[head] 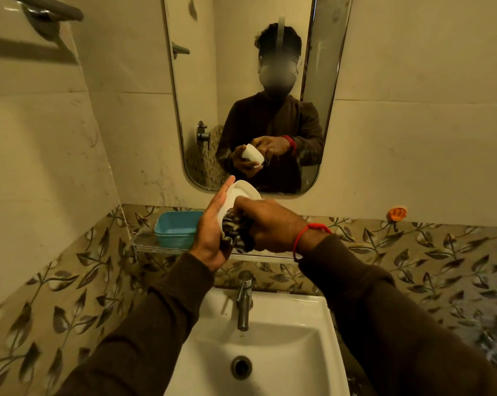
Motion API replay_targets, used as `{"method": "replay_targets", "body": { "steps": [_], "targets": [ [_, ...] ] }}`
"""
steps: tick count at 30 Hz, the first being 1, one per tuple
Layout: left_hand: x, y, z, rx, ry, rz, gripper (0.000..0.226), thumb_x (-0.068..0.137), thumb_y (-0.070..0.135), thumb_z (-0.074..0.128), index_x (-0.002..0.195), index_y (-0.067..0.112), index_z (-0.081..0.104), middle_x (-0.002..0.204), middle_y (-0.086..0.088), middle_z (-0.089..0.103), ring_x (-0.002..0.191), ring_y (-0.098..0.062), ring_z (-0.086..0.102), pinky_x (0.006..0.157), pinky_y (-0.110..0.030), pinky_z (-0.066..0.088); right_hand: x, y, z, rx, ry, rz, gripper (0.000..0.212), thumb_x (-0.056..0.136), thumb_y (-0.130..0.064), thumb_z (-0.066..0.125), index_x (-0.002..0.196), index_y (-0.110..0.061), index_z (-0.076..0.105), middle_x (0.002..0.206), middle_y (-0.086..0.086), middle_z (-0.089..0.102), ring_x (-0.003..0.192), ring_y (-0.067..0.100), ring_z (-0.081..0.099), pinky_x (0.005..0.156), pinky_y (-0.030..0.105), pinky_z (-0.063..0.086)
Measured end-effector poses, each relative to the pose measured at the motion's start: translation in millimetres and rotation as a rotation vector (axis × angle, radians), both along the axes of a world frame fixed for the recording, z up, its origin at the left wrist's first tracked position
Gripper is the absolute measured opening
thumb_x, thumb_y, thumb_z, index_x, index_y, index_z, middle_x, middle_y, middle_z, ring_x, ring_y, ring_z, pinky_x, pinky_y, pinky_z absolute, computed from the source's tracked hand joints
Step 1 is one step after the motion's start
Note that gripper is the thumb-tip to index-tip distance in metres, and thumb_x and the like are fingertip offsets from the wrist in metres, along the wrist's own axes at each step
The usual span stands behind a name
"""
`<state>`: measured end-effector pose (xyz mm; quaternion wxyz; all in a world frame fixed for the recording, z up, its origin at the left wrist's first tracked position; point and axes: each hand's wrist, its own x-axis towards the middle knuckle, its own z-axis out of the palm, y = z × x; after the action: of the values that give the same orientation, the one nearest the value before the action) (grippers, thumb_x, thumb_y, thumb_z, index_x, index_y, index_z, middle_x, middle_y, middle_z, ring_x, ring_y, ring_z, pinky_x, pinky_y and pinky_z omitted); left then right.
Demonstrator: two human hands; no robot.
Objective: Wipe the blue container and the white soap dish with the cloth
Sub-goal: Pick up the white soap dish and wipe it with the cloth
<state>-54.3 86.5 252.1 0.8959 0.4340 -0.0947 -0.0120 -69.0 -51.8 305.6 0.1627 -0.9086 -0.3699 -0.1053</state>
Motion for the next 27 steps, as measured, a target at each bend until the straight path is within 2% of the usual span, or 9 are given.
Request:
{"method": "replay_targets", "body": {
  "steps": [4,9,12,15,18,20,23,25,27],
  "targets": [
    [-6.1,-1.7,7.5,-0.168,0.085,-0.057,0.037,0.106,0.037,0.039,0.128,0.029,0.067,0.12,-0.018,0.072,0.104,-0.034,0.071,0.085,-0.049,0.06,3.6,-11.3,-4.4,0.845,0.657,0.184,0.029,0.087,0.011,0.054,0.1,-0.015,0.052,0.094,0.009,0.062,0.09,0.022,0.061,0.074,0.037,0.056],
    [-2.6,-1.8,-0.2,-0.207,0.241,-0.044,0.054,0.099,0.055,0.044,0.128,0.014,0.062,0.114,-0.02,0.067,0.093,-0.032,0.066,0.077,-0.042,0.055,13.6,-12.1,-16.9,1.586,0.741,0.112,0.04,0.091,0.007,0.048,0.126,-0.011,0.049,0.113,0.014,0.064,0.103,0.027,0.062,0.077,0.039,0.056],
    [-2.1,1.7,-9.5,-0.248,0.312,-0.06,0.057,0.097,0.051,0.05,0.134,0.009,0.058,0.128,-0.025,0.065,0.106,-0.037,0.064,0.088,-0.05,0.056,11.0,-16.5,-29.5,1.63,0.647,0.011,0.046,0.091,-0.005,0.056,0.134,-0.017,0.042,0.122,0.015,0.061,0.105,0.029,0.061,0.067,0.034,0.056],
    [-0.9,-0.6,-16.1,-0.174,0.385,-0.082,0.047,0.101,0.035,0.049,0.14,0.009,0.053,0.129,-0.025,0.064,0.105,-0.038,0.064,0.078,-0.056,0.061,3.4,-14.7,-45.6,1.535,0.521,-0.098,0.05,0.084,-0.019,0.063,0.129,-0.026,0.043,0.124,0.012,0.061,0.112,0.028,0.061,0.079,0.04,0.058],
    [-1.7,-6.6,-19.9,0.024,0.511,-0.079,0.041,0.103,0.037,0.046,0.136,0.014,0.055,0.106,-0.018,0.067,0.089,-0.032,0.063,0.053,-0.04,0.06,-3.9,-9.7,-55.2,1.356,0.327,-0.123,0.055,0.082,-0.016,0.063,0.13,-0.026,0.038,0.122,0.004,0.059,0.112,0.018,0.061,0.09,0.043,0.056],
    [-3.6,-11.7,-23.0,0.151,0.557,-0.045,0.035,0.101,0.037,0.049,0.128,0.018,0.058,0.099,-0.014,0.065,0.081,-0.029,0.061,0.052,-0.031,0.054,-8.8,-4.0,-59.5,1.254,0.188,-0.114,0.058,0.084,-0.011,0.064,0.133,-0.023,0.034,0.121,-0.001,0.059,0.11,0.011,0.061,0.094,0.036,0.054],
    [-6.3,-20.7,-29.0,0.35,0.445,0.068,0.023,0.103,0.034,0.05,0.121,0.026,0.061,0.102,-0.01,0.065,0.071,-0.026,0.06,0.047,-0.024,0.043,-10.6,4.0,-60.4,1.27,0.082,-0.171,0.057,0.084,-0.013,0.061,0.133,-0.023,0.034,0.119,-0.001,0.059,0.109,0.009,0.061,0.092,0.026,0.052],
    [-8.7,-25.8,-33.7,0.436,0.361,0.071,0.021,0.105,0.034,0.048,0.122,0.031,0.061,0.108,-0.009,0.067,0.073,-0.027,0.062,0.044,-0.023,0.045,-4.0,3.9,-57.8,1.332,0.07,-0.249,0.053,0.082,-0.018,0.058,0.13,-0.028,0.039,0.12,0.002,0.059,0.11,0.013,0.059,0.094,0.034,0.052],
    [-9.0,-25.5,-38.0,0.461,0.31,0.069,0.02,0.105,0.033,0.048,0.119,0.035,0.062,0.117,-0.008,0.067,0.088,-0.031,0.064,0.059,-0.036,0.053,4.0,-0.2,-55.3,1.387,0.116,-0.264,0.046,0.084,-0.018,0.055,0.128,-0.029,0.046,0.12,0.005,0.061,0.113,0.02,0.059,0.096,0.045,0.051]
  ]
}}
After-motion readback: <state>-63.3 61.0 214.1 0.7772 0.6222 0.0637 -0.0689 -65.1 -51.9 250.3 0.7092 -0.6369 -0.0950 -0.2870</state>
